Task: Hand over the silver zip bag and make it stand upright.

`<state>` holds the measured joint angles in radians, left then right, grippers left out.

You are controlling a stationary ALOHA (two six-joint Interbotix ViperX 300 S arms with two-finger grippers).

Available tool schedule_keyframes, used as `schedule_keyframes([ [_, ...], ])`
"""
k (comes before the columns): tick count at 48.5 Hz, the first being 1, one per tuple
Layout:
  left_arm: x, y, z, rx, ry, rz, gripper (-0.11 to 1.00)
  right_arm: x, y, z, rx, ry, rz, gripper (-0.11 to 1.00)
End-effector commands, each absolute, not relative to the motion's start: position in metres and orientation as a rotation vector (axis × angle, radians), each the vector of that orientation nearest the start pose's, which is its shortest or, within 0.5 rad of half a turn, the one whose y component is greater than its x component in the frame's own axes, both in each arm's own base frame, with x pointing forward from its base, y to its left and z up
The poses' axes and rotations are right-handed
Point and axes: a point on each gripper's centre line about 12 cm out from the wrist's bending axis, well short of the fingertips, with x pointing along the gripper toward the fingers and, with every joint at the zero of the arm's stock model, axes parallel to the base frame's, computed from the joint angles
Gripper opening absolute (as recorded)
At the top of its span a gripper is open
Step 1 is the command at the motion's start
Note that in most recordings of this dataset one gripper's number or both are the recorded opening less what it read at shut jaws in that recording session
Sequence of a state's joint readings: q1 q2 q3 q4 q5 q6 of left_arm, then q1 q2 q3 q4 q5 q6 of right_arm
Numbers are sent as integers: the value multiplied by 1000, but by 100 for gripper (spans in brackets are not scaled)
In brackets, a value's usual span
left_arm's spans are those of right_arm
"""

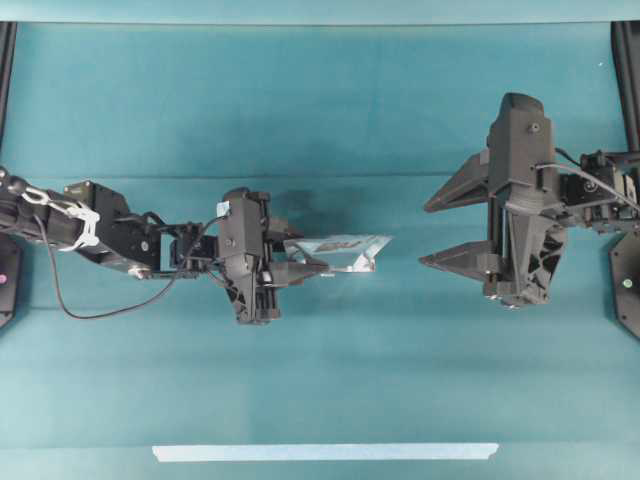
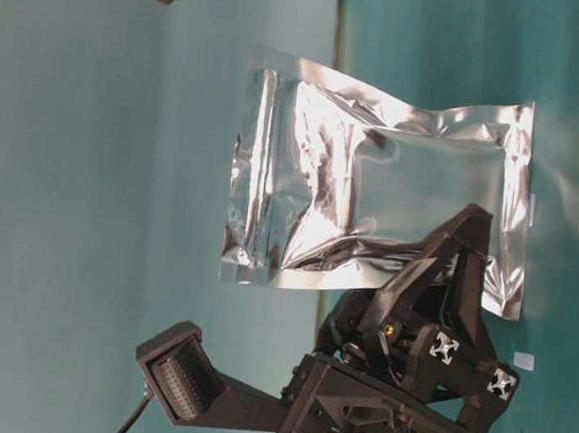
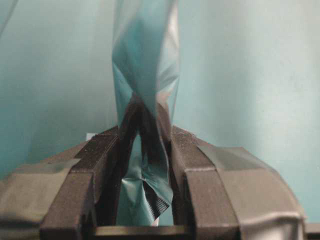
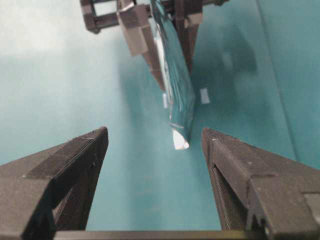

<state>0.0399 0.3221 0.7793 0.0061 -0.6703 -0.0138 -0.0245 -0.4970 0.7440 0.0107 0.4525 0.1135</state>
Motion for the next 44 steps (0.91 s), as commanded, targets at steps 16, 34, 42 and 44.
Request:
schedule_keyframes([
  [16, 398, 12, 79, -15, 416, 27, 27, 291, -6, 273, 140, 679, -63, 79],
  [34, 399, 12, 80, -15, 414, 27, 27, 290, -7, 272, 140, 682, -65, 79],
  [42, 399, 12, 80, -15, 414, 27, 27, 291, -6, 274, 140, 667, -62, 79],
  [44, 398, 12, 79, -15, 416, 27, 27, 292, -6, 274, 140, 662, -62, 79],
])
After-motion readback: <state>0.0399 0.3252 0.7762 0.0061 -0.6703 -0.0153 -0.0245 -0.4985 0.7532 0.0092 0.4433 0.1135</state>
